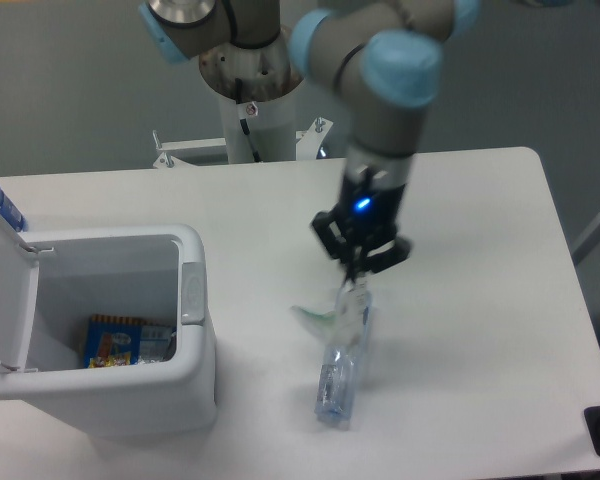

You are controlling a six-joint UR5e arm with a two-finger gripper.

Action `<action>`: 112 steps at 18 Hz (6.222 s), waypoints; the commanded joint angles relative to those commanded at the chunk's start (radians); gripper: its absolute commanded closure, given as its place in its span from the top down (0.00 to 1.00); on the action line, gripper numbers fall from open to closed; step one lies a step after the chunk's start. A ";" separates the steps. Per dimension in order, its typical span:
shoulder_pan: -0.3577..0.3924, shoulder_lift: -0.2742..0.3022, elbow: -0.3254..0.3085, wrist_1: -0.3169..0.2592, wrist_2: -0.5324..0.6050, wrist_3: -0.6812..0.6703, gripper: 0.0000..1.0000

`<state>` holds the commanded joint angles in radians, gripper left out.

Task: Place the trash in the trash can
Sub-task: 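Carry the tissue over the trash bin opening, then open the gripper to drop the tissue into the bin, then move the gripper over the clear plastic bottle and lower onto it, then close the gripper on the bottle's cap end and lift it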

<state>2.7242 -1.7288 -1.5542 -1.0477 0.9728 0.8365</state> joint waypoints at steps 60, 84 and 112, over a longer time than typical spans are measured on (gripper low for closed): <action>-0.227 -0.228 0.080 0.153 0.397 -0.325 1.00; -0.317 -0.517 0.060 0.222 0.434 -0.226 1.00; -0.275 -0.396 0.115 0.230 0.384 -0.210 0.64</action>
<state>2.4496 -2.1248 -1.4390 -0.8176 1.3563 0.6260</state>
